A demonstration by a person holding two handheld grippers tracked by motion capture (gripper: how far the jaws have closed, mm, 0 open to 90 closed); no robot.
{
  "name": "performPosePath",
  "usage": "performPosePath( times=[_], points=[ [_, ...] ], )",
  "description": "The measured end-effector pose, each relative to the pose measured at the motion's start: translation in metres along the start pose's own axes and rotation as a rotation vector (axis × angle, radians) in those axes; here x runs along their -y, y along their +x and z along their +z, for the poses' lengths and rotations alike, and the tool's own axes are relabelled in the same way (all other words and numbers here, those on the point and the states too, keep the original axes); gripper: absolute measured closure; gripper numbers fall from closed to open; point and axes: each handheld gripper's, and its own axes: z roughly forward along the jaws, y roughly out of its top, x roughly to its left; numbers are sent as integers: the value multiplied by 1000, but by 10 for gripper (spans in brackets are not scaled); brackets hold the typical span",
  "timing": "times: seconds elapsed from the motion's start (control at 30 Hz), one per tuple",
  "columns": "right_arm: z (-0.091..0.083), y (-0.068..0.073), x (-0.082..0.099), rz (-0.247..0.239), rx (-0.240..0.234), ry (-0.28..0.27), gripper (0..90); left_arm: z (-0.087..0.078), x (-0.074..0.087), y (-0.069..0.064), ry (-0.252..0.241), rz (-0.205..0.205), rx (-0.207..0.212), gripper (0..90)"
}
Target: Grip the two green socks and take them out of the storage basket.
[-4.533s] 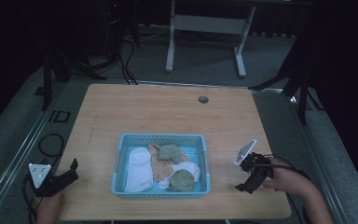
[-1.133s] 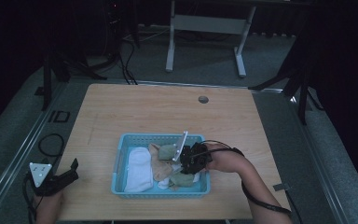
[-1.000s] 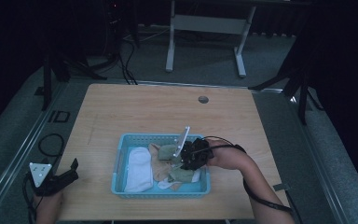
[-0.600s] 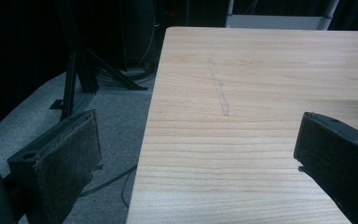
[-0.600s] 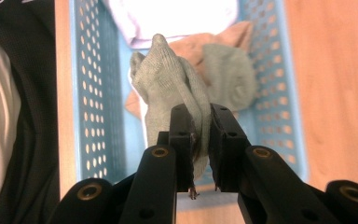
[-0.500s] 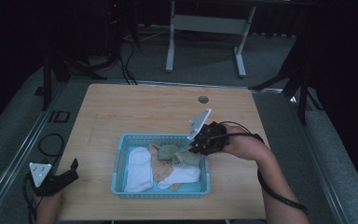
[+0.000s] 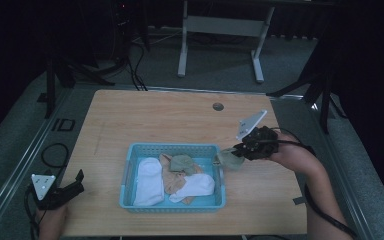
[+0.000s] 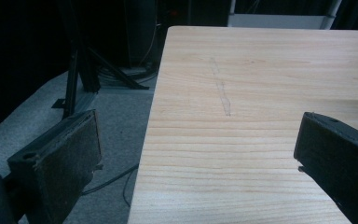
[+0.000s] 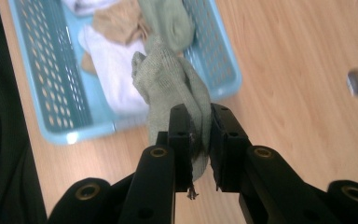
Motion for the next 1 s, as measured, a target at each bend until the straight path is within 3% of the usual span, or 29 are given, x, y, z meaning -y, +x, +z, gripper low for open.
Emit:
performPosePath(
  times=[0.3,0.4,0.43,0.53,0.87,1.0],
  points=[
    [4,-6,52,102,-13,1,797,0,0,0,-3,0,-2,4],
    [6,-6,55,110,-13,0,797,0,0,-1,-3,3,-3,4],
    [10,-4,67,129,-26,7,798,0,0,-1,-4,3,-3,4],
    [18,-2,78,145,-42,17,798,0,0,0,-2,2,-2,4],
    [51,4,109,207,-100,26,798,0,0,0,-3,2,-1,4],
    [66,3,117,219,-109,61,798,0,0,-1,-2,4,-1,3]
  ],
)
